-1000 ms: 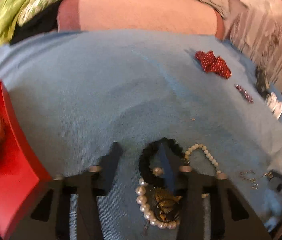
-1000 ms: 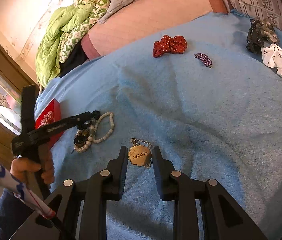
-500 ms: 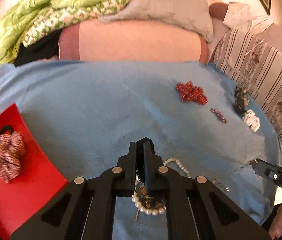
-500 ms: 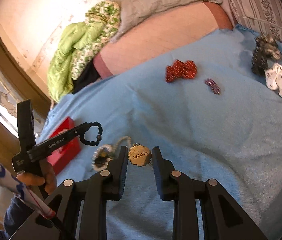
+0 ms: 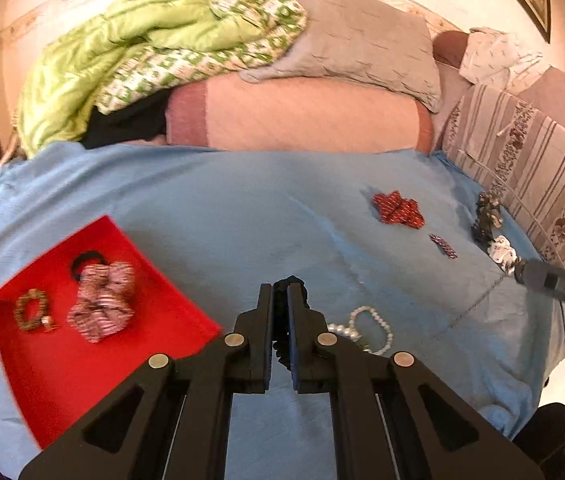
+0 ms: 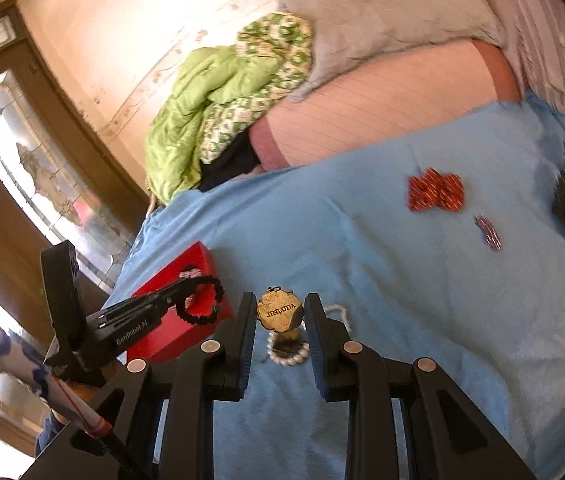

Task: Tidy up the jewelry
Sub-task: 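Carry the pendant and hair tie over the red tray and open both tools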

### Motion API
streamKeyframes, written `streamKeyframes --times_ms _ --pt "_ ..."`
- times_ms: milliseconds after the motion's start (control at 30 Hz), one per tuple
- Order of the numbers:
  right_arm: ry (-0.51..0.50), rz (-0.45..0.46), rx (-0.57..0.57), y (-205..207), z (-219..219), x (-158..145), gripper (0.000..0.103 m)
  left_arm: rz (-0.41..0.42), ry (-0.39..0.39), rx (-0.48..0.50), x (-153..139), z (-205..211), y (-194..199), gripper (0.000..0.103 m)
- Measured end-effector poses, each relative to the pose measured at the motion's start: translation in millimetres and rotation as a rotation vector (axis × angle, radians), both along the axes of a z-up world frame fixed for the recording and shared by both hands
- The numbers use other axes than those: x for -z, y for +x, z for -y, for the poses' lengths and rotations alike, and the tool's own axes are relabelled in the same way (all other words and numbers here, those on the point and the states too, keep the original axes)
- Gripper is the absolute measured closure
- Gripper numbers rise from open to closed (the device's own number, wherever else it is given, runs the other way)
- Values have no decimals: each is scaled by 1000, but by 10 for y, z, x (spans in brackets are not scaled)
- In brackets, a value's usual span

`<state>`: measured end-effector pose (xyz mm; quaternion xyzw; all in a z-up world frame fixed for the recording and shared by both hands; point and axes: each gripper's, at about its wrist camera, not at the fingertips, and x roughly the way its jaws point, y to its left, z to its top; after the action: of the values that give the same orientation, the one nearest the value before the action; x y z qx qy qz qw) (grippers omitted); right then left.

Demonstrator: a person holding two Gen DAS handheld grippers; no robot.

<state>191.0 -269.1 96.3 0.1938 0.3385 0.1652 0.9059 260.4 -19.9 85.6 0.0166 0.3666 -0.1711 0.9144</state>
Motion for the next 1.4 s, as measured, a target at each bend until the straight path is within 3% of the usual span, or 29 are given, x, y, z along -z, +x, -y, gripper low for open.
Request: streamKeyframes --times_ms 400,900,1167,1400 --pt "-84 66 -126 192 -701 -455 77 65 26 -117 -476 -584 -247 97" --pt "-126 61 -301 532 -1796 -889 77 83 30 -268 -737 -1460 -360 96" --pt "-168 16 -398 700 -2403 -907 77 42 26 -339 -605 -1894 -306 96" --pt "-242 -112 -458 992 -2908 -617 77 -41 35 -363 -283 -2112 -156 96"
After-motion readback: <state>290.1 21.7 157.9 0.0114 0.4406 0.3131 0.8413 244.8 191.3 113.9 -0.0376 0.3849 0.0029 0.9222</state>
